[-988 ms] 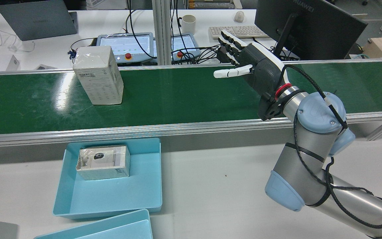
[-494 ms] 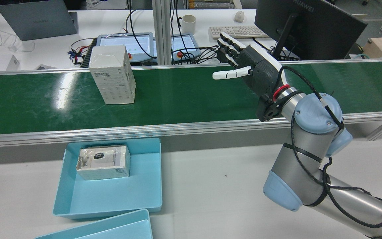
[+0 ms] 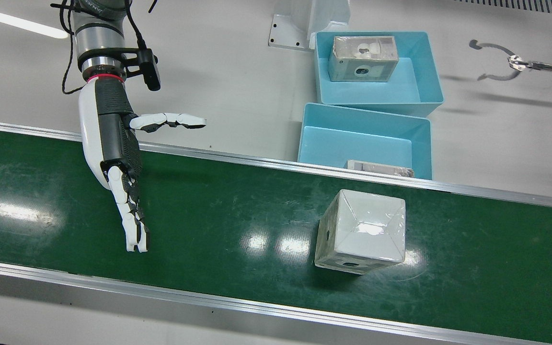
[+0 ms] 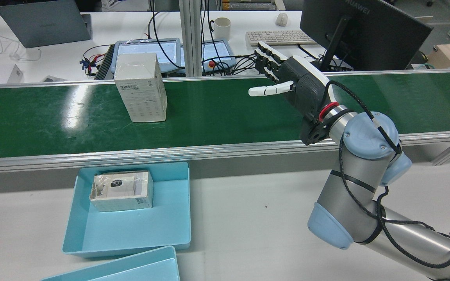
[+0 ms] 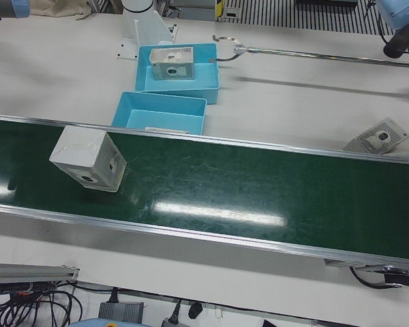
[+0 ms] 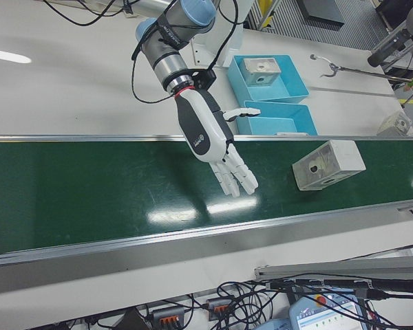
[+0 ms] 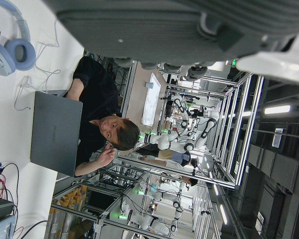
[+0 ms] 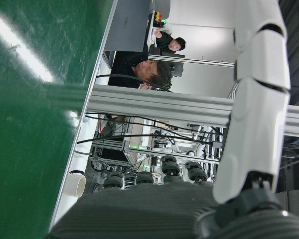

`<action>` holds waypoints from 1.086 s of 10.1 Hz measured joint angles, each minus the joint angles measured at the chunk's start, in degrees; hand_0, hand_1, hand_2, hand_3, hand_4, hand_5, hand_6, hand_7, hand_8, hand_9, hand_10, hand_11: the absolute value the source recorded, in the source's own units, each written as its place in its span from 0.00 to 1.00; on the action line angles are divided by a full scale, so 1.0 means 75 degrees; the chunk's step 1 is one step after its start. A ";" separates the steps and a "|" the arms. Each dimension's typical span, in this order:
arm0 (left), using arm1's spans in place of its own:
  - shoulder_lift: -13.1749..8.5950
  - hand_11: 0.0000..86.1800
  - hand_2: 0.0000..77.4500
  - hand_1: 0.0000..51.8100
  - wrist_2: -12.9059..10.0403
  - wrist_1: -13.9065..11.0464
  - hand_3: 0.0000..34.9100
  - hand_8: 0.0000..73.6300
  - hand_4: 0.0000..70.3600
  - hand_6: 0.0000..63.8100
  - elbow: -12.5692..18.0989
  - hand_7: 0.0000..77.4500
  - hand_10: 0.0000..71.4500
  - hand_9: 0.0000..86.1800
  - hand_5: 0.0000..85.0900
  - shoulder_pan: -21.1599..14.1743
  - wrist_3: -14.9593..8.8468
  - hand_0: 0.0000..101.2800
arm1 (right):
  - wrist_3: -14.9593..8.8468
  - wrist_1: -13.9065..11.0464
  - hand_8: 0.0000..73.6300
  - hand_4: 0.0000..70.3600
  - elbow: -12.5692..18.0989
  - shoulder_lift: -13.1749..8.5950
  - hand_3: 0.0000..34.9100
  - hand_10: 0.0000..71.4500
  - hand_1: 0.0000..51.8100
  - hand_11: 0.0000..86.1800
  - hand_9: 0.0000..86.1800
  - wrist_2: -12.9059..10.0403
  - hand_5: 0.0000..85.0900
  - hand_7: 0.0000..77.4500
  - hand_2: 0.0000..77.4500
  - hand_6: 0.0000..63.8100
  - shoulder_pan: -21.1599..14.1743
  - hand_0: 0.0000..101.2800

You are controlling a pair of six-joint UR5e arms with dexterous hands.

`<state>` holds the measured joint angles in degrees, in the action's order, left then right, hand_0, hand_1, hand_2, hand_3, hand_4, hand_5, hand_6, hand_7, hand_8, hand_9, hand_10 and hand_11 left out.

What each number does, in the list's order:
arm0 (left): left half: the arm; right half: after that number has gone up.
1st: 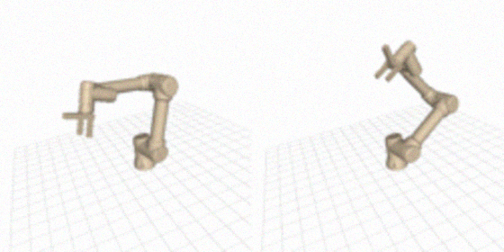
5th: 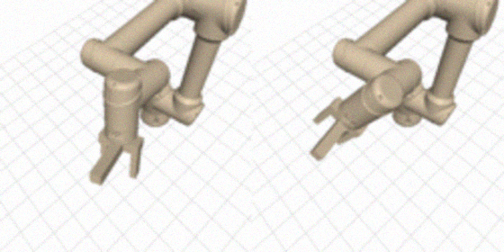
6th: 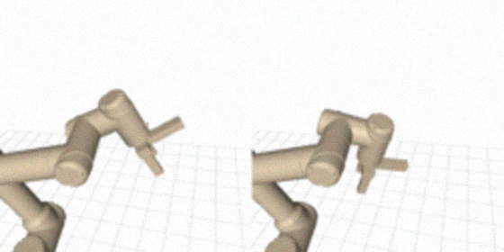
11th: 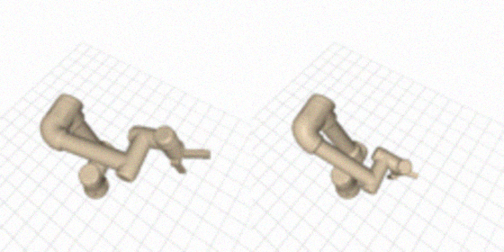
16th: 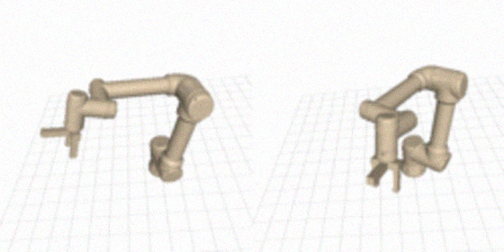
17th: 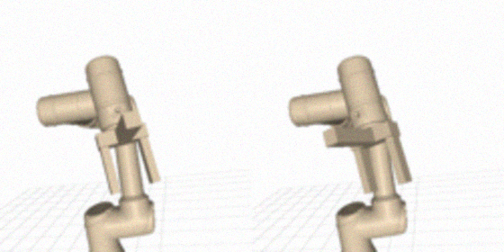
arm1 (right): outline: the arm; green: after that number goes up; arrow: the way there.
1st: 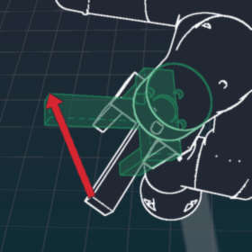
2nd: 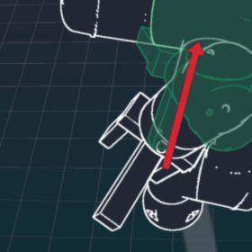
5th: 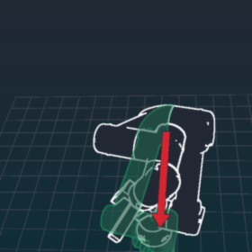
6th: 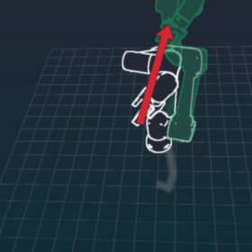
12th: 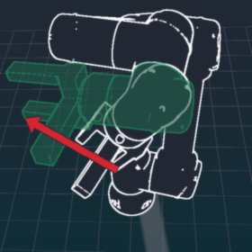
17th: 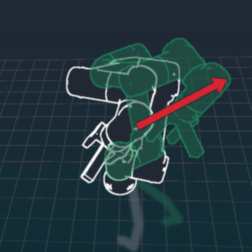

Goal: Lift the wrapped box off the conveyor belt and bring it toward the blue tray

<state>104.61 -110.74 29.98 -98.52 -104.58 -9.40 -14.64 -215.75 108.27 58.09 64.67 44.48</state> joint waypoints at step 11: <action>0.0000 0.00 0.01 0.00 0.0000 0.0000 0.00 0.00 0.00 0.00 0.0000 0.00 0.00 0.00 0.01 0.0000 0.0000 0.00 | -0.0009 0.0036 0.01 0.00 -0.0124 -0.0011 0.09 0.03 0.23 0.06 0.01 -0.0019 0.01 0.00 0.15 0.00 -0.0036 0.44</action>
<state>104.61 -110.74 29.98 -98.53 -104.59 -9.40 -14.71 -215.48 107.34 58.01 64.53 44.21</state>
